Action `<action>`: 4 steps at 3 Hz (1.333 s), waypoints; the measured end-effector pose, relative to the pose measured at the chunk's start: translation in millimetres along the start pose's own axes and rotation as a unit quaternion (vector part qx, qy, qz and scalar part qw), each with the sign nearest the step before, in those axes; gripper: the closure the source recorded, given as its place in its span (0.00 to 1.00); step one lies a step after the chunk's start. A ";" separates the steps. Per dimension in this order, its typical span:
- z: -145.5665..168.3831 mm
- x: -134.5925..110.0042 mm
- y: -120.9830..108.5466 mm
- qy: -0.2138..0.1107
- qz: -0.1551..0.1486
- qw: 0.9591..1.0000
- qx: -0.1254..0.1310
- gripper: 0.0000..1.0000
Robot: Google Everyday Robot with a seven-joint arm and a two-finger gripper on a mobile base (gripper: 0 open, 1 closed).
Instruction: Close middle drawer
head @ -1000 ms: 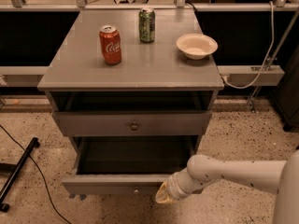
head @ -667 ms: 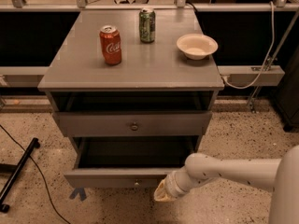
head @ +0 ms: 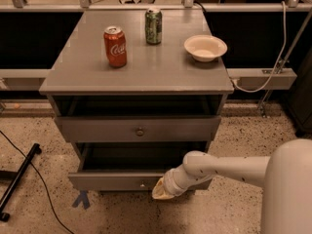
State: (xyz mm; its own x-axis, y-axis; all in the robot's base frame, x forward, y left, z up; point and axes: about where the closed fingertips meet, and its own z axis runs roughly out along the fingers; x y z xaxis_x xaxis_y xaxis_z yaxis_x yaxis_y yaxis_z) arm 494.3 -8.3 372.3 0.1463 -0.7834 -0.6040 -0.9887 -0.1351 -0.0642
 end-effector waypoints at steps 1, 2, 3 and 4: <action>6.6 -2.3 -14.8 -0.001 -0.003 1.000 0.003 1.00; -2.0 10.3 -38.0 0.007 0.008 1.000 0.025 1.00; -7.0 26.3 -49.9 0.011 0.025 0.999 0.037 1.00; -13.0 39.0 -64.1 0.013 0.036 0.998 0.052 1.00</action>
Offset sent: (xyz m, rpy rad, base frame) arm 0.0628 -0.0152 0.0037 -0.0180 -0.0635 -0.0806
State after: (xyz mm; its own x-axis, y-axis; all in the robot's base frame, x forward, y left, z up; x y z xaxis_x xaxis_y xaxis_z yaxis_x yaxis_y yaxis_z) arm 563.9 -38.1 363.1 0.0738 -0.8042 -0.5898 -0.9945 -0.0154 -0.1034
